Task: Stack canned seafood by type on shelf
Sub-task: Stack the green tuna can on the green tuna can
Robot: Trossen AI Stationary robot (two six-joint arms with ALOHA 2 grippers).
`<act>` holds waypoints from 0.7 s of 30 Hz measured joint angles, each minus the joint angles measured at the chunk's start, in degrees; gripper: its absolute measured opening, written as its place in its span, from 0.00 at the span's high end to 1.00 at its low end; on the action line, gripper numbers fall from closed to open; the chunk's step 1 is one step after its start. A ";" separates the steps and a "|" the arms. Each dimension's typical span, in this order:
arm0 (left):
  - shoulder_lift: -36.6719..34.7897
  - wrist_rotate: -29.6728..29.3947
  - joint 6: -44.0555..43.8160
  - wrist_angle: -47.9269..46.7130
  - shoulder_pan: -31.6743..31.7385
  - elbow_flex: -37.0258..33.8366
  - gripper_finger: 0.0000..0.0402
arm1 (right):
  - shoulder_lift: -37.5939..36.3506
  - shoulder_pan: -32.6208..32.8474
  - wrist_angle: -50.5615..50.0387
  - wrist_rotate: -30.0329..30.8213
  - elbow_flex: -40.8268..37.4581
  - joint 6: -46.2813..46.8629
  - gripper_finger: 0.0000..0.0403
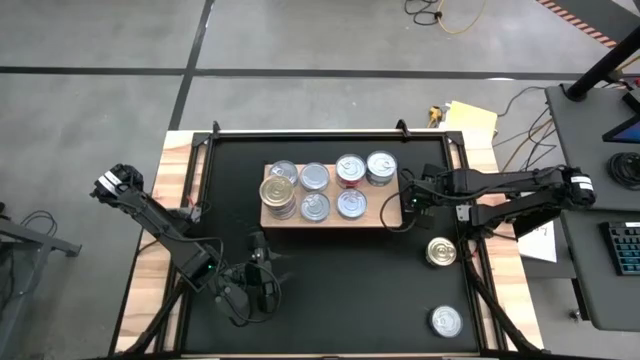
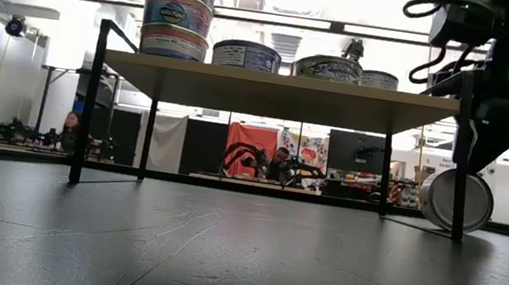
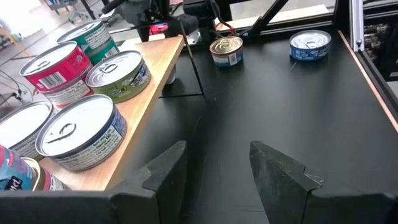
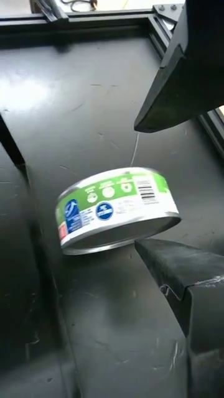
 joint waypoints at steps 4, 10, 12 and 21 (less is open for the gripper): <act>0.00 0.00 -0.03 -0.05 -0.11 0.00 0.60 | 1.01 0.00 0.09 -0.18 0.00 -0.01 0.27; 0.00 0.00 1.74 -0.11 -0.36 0.00 0.60 | 0.97 -0.02 0.13 -0.35 0.00 -0.36 0.25; 0.00 0.00 2.44 -0.14 -0.36 0.00 0.60 | 0.98 -0.02 0.13 -0.35 0.00 -0.36 0.26; 0.00 0.00 3.69 -0.35 -0.35 0.00 0.60 | 0.98 -0.88 0.21 -0.44 0.00 -0.54 0.25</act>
